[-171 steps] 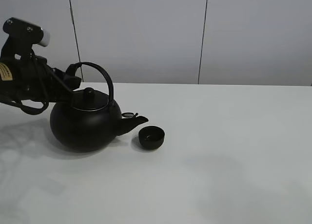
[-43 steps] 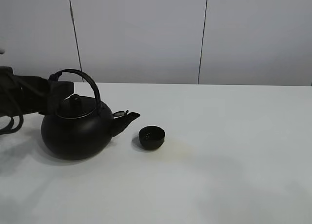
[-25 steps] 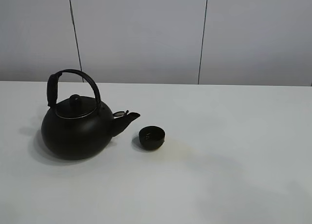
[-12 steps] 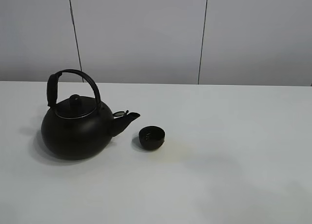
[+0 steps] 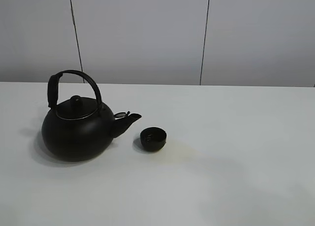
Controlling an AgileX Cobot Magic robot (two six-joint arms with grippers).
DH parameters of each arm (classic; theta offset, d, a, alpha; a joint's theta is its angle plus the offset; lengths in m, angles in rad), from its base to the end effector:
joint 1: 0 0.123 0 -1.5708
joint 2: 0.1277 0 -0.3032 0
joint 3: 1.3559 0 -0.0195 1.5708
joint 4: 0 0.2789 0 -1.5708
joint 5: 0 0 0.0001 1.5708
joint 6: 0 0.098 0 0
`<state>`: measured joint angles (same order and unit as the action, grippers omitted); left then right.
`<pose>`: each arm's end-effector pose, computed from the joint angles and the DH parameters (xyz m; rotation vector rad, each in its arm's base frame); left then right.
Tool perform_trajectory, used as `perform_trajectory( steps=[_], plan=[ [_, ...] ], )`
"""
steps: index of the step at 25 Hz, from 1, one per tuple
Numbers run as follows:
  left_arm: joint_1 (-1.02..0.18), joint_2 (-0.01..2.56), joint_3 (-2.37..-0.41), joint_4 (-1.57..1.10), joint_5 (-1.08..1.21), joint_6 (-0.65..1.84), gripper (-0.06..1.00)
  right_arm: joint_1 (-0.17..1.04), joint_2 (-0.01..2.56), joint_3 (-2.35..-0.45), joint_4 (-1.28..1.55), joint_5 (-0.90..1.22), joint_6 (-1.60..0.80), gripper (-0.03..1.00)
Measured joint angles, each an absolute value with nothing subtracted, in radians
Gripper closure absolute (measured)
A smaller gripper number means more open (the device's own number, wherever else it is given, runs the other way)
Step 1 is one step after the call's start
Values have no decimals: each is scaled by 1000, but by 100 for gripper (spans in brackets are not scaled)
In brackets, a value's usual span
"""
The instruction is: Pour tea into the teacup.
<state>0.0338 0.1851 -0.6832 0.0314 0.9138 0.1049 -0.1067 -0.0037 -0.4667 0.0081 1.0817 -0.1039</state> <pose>0.0258 0.0033 0.3550 0.0689 1.8998 0.1309 0.0103 -0.0004 0.2755 0.0026 2.0970 -0.1174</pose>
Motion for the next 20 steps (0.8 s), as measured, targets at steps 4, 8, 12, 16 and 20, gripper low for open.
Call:
perform_trajectory(
  steps=[4,8,12,16,20],
  plan=[
    [34,79,-599,31,1006,65,25,-107,-4,-467,8,1082,-104,39],
    [34,18,-532,31,1046,52,25,-107,-4,-467,8,1081,-104,39],
    [34,2,-503,51,1079,38,25,-107,-4,-467,8,1081,-104,39],
    [34,1,-481,77,1115,15,25,-107,-4,-467,8,1081,-104,39],
    [34,1,-480,80,1118,9,25,-107,-4,-467,8,1081,-104,39]
  ],
)
